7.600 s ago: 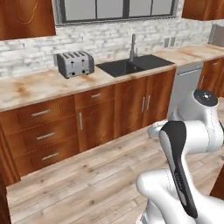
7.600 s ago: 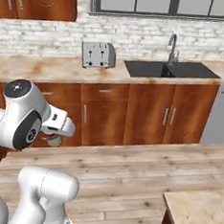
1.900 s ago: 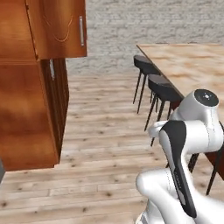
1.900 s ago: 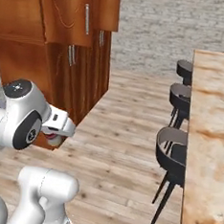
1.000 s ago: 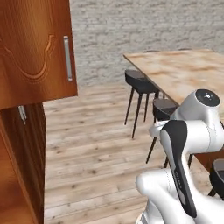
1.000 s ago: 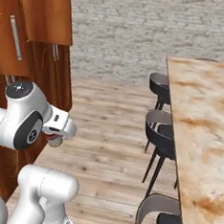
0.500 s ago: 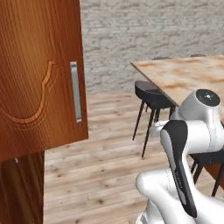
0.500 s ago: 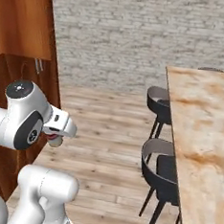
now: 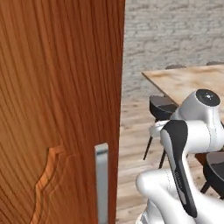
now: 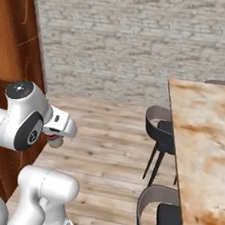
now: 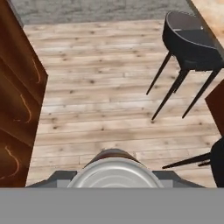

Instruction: Restock the canned food cabinet by taking the new fresh canned food from the counter and placing it in the cabinet. Then, take the old canned food from the cabinet and place it on the counter.

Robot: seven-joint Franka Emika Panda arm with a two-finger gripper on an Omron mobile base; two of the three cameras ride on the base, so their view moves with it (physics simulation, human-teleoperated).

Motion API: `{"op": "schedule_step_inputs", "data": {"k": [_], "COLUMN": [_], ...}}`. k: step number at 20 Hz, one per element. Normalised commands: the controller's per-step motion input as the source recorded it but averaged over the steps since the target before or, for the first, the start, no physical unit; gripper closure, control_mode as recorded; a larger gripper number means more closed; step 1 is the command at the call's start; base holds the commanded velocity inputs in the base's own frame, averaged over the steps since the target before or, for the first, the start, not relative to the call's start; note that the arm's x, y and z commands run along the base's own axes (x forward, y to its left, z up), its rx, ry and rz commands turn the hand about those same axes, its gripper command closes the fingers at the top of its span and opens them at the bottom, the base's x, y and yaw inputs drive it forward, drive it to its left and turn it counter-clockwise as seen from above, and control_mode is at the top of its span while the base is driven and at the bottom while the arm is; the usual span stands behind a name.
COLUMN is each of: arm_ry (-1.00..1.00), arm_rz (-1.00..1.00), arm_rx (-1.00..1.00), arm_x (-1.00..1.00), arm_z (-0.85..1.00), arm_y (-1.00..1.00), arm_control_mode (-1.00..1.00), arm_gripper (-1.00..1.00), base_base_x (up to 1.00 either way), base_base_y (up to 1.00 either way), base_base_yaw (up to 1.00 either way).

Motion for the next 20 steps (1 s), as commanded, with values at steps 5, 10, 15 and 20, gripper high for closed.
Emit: {"op": "schedule_step_inputs", "data": {"k": [5, 10, 15, 20], "arm_ry": [0.00, 0.00, 0.00, 0.00], "arm_rz": [0.00, 0.00, 0.00, 0.00], "arm_rx": [0.00, 0.00, 0.00, 0.00], "arm_x": [0.00, 0.00, 0.00, 0.00], "arm_z": [0.00, 0.00, 0.00, 0.00], "arm_y": [0.00, 0.00, 0.00, 0.00], "arm_control_mode": [1.00, 1.00, 1.00, 1.00], "arm_gripper": [1.00, 1.00, 1.00, 1.00], "base_base_x": [1.00, 0.43, -0.07, -0.07], "base_base_y": [-0.09, -0.35, -0.26, -0.24], "base_base_yaw": [0.08, 0.69, 0.94, 0.95]}}
